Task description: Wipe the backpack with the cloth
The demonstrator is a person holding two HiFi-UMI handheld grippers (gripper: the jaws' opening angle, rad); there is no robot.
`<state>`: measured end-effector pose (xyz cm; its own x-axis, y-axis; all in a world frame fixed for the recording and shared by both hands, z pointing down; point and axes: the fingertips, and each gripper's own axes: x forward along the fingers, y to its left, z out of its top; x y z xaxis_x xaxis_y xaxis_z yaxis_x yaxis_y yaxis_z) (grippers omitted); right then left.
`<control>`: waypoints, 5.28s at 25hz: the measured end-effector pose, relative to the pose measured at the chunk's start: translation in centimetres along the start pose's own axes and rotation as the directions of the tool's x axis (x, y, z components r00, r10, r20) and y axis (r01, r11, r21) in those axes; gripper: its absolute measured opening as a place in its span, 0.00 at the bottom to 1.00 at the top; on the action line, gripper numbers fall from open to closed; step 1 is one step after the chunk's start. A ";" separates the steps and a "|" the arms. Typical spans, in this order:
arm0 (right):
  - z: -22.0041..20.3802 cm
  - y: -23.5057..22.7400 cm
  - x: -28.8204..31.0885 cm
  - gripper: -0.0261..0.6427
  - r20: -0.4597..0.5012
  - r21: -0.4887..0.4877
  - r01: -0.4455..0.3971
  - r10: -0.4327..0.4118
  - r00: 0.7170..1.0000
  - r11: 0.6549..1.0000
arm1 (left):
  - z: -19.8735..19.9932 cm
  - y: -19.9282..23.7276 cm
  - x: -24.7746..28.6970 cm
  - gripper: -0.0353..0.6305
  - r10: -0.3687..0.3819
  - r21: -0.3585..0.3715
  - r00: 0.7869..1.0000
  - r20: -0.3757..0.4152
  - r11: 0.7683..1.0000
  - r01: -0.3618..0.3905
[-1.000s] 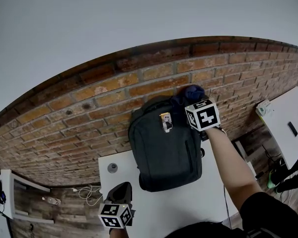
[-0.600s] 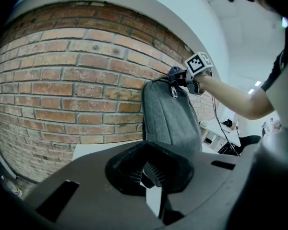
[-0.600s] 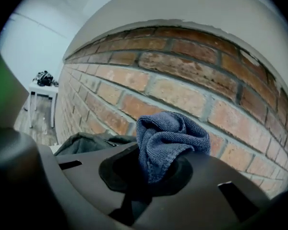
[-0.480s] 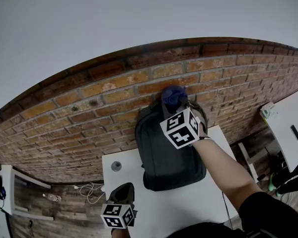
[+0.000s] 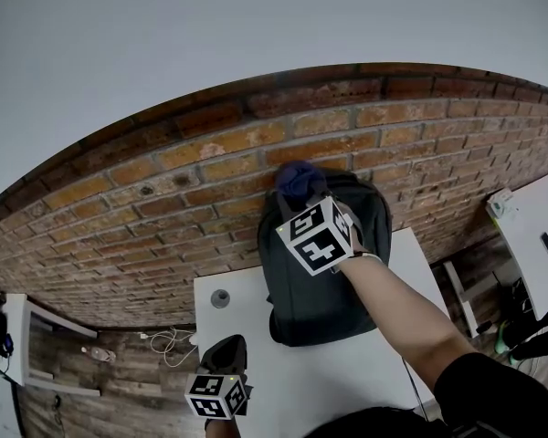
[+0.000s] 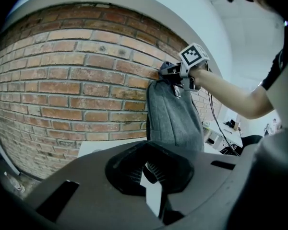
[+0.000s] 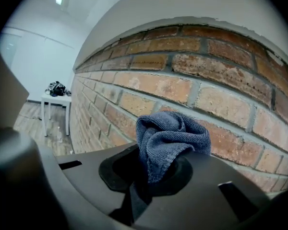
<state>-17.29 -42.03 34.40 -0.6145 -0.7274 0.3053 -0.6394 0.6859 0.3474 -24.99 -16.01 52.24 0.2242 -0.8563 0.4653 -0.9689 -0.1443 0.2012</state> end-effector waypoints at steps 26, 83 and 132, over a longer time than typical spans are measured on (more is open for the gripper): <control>-0.3 0.8 0.3 0.10 -0.028 0.028 -0.048 0.049 0.998 0.998 | -1.1 0.1 -1.1 0.04 0.025 -0.033 1.000 -0.010 0.999 -0.026; -19.4 -16.2 -8.5 0.10 -0.226 0.319 0.179 -0.109 0.968 0.931 | 0.3 -6.6 2.1 0.04 -0.068 0.095 0.995 -0.067 0.993 0.074; -33.7 -5.5 -12.1 0.09 -0.389 0.423 0.129 0.052 0.920 0.897 | -1.0 -8.7 0.5 0.04 -0.097 0.104 0.992 -0.075 0.989 0.104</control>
<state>9.20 -37.61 58.71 -0.4185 -0.6408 0.6436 -0.8481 0.5293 -0.0244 -16.33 -14.65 51.59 0.3242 -0.7986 0.5071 -0.9458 -0.2836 0.1580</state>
